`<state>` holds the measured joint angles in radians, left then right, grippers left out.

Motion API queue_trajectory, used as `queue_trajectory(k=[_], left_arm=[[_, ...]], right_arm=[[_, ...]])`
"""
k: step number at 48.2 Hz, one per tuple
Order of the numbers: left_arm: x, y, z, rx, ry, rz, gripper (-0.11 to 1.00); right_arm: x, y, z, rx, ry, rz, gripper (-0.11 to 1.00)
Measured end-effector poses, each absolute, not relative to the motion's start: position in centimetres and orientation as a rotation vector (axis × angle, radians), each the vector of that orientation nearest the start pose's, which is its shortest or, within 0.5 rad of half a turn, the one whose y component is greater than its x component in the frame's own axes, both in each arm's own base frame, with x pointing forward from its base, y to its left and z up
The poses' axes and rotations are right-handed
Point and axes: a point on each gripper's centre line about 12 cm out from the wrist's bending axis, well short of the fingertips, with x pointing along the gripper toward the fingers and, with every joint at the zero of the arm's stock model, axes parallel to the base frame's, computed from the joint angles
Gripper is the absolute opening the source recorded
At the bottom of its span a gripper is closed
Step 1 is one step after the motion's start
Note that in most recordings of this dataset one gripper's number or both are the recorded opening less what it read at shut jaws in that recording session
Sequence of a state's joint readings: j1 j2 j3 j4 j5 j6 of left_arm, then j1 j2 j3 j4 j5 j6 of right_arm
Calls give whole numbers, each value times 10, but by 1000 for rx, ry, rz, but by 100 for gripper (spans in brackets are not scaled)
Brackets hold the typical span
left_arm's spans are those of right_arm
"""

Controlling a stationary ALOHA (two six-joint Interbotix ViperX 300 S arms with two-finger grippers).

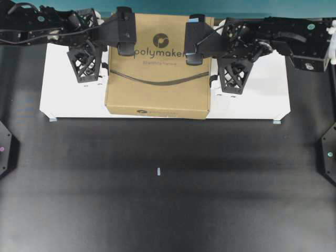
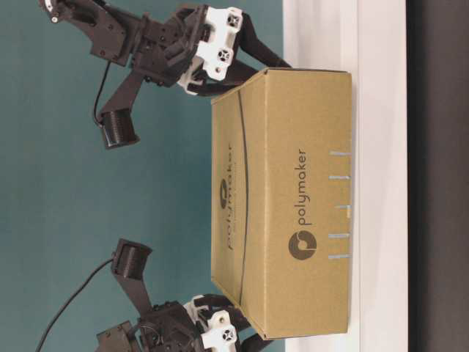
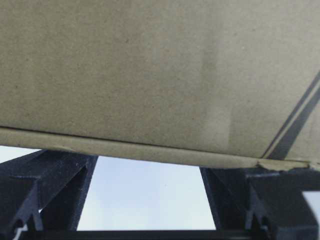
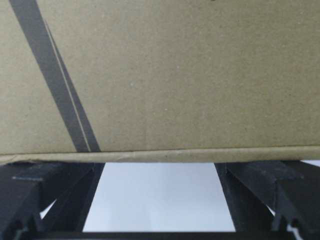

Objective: Place the cardboard box on the stand after clamping it between your arms.
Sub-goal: 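Lower the box onto the white stand with both grippers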

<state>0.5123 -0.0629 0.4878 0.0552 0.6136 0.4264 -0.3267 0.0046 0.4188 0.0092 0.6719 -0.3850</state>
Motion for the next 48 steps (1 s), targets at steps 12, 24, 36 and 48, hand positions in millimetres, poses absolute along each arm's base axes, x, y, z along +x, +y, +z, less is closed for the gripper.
queue_trajectory(k=[12, 24, 36, 48], left_arm=[[321, 193, 205, 175, 1108, 250, 72], [320, 192, 206, 175, 1105, 250, 72], [319, 192, 206, 176, 1103, 251, 72], [316, 190, 212, 176, 1099, 254, 72]], right_arm=[[368, -139, 201, -174, 1113, -93, 79], [367, -140, 204, -180, 1108, -93, 79], [367, -140, 205, -182, 1102, -95, 79], [364, -139, 210, -183, 1087, -100, 79]])
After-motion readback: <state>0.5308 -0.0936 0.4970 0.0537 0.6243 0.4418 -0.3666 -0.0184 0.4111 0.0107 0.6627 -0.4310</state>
